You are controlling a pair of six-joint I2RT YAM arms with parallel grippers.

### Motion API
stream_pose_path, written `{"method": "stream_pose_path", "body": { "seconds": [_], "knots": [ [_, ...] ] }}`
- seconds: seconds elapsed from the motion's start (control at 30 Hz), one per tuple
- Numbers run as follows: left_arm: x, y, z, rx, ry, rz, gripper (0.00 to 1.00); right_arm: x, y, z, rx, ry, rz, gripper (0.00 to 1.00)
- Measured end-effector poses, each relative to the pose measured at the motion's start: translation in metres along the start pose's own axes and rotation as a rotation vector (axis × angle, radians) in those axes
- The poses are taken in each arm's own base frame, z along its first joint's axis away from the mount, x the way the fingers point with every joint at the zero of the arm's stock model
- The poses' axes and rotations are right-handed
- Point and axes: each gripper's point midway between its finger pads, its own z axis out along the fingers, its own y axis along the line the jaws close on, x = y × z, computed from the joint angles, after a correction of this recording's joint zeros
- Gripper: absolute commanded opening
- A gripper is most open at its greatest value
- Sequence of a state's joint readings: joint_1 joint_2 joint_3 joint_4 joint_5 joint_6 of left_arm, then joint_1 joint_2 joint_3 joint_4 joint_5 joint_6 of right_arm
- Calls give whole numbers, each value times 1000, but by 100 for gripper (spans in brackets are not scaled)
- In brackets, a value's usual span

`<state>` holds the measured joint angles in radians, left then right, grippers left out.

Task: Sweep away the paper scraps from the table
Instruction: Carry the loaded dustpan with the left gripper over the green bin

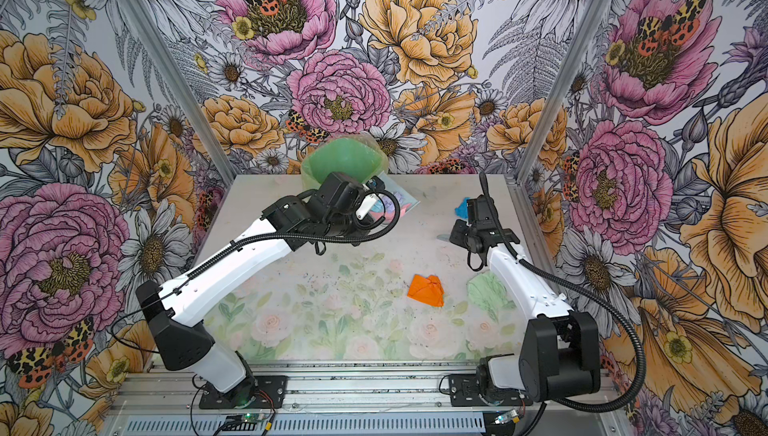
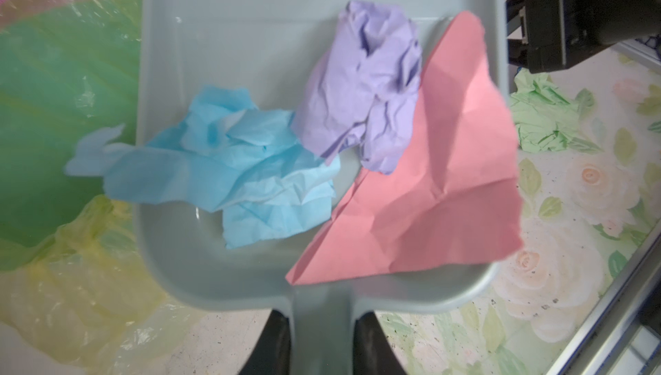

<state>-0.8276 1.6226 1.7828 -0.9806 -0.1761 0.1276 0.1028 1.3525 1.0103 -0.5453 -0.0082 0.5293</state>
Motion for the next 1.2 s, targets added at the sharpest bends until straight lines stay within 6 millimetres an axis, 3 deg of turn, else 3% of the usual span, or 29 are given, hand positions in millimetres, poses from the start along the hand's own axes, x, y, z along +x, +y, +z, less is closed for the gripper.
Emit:
{"method": "stream_pose_path", "body": {
  "seconds": [0.23, 0.5, 0.67, 0.87, 1.03, 1.2],
  "knots": [
    [-18, 26, -19, -37, -44, -13, 22, 2, 0, 2, -4, 10, 1, 0],
    [-34, 80, -30, -93, -72, -95, 24, 4, 0, 6, -6, 24, 4, 0],
    [-41, 107, -25, -92, -74, -164, 25, 4, 1, 6, -11, 26, 4, 0],
    [-32, 131, -10, -29, -46, -298, 23, 5, 1, 7, -12, 31, 4, 0],
    [-22, 143, -6, 21, -29, -392, 23, 6, 2, 7, -16, 33, 4, 0],
    [-25, 139, -1, 97, -36, -445, 23, 6, 2, 7, -19, 35, 4, 0]
  ]
}}
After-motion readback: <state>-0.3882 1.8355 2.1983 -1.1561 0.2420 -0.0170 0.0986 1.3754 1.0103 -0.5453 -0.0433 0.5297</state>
